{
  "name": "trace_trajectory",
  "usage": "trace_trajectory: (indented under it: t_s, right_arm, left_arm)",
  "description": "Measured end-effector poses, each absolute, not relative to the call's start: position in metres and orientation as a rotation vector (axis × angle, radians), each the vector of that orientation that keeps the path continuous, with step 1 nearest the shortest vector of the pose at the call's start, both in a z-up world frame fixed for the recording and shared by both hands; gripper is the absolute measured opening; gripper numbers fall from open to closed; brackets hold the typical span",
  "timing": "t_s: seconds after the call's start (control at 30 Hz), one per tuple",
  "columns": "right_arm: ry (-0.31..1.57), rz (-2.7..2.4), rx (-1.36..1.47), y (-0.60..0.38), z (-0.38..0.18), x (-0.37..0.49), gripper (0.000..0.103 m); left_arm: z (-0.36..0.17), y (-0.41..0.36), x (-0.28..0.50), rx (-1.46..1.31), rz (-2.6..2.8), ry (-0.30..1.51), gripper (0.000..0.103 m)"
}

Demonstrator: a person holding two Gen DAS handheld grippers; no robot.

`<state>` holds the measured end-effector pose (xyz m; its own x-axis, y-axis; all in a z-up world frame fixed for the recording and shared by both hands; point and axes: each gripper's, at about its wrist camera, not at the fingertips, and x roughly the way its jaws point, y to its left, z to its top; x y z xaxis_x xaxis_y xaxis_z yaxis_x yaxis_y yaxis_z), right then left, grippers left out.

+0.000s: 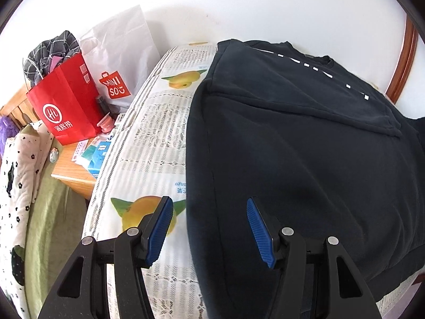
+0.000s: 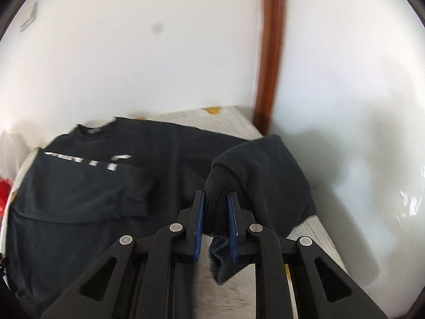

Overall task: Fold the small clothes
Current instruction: 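Grasp the plain sleeve cuff with the right tool and fold it across the body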

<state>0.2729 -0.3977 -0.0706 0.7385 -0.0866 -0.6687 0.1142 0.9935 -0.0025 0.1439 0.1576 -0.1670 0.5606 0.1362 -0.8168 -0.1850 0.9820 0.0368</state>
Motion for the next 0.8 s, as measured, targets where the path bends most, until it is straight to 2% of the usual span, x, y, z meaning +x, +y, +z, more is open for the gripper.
trace_trajectory:
  t_s: [0.3, 0.8]
  right_arm:
    - [0.672, 0.132, 0.002, -0.255, -0.025, 0.312, 0.015]
    - [0.767, 0.473, 0.020, -0.066, -0.054, 0.380, 0.015]
  left_arm:
    - [-0.176, 0.181, 0.142, -0.098, 0.138, 0.951, 0.055]
    - [-0.191, 0.190, 0.143, -0.140, 0.032, 0.942, 0.056]
